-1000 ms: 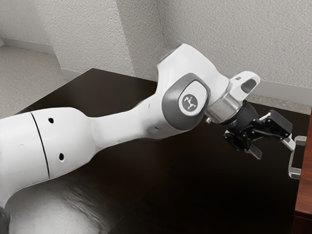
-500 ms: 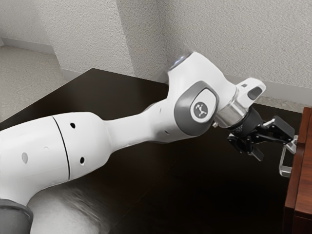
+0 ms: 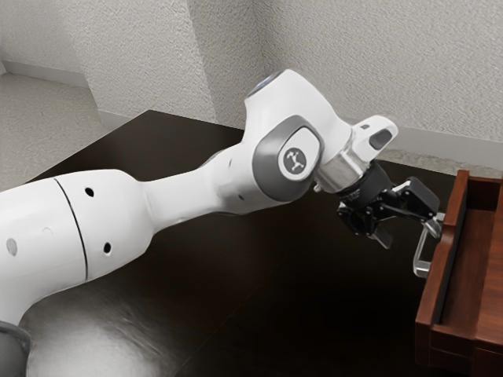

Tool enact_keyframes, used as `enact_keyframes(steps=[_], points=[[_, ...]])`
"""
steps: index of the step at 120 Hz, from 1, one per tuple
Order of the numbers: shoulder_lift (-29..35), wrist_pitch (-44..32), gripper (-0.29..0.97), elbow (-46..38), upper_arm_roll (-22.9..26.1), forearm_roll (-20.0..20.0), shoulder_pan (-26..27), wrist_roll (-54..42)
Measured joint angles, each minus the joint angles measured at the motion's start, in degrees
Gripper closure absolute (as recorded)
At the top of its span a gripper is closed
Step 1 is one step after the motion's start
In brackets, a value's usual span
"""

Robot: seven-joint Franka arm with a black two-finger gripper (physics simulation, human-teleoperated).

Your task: Pull the drawer handle with one arm to open the drawer

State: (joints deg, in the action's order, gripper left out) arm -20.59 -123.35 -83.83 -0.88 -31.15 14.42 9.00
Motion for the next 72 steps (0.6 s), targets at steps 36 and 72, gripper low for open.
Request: enact_keyframes(steps=[36, 72], points=[[4.40, 0.31, 0.00, -5.64, -0.18, 1.67, -0.62, 0.28], [5.19, 0.84, 0.00, -5.90, -0.51, 4.06, -2.96, 0.42]])
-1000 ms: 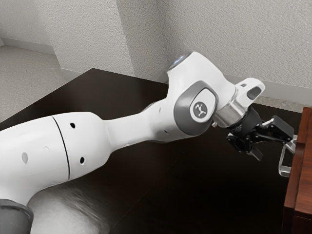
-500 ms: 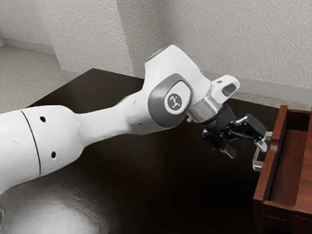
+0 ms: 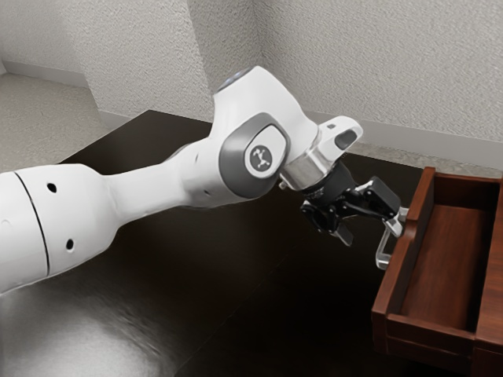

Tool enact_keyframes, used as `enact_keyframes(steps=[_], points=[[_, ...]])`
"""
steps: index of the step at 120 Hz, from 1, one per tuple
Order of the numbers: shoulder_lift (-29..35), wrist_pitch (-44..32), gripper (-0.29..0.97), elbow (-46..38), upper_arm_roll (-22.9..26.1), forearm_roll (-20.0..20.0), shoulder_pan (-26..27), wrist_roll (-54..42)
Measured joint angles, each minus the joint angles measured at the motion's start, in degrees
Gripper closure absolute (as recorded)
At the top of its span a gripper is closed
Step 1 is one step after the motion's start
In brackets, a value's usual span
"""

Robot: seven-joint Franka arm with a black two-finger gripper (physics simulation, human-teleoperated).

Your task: Pull the drawer handle with one arm to open the drawer

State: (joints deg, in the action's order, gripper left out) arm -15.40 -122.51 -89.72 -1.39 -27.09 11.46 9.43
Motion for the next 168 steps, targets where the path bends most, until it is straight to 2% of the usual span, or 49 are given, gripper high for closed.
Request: enact_keyframes(steps=[40, 63, 110, 168], points=[[1.53, 1.40, 0.00, -1.07, -0.01, 0.44, -1.42, -0.32], [1.39, 1.73, 0.00, -1.19, 3.59, 0.51, -6.91, -0.51], [3.31, 1.96, 0.00, -4.43, 6.54, 0.61, -11.98, -1.11], [5.37, 2.35, 0.00, -5.37, 7.10, 0.59, -13.63, -1.96]])
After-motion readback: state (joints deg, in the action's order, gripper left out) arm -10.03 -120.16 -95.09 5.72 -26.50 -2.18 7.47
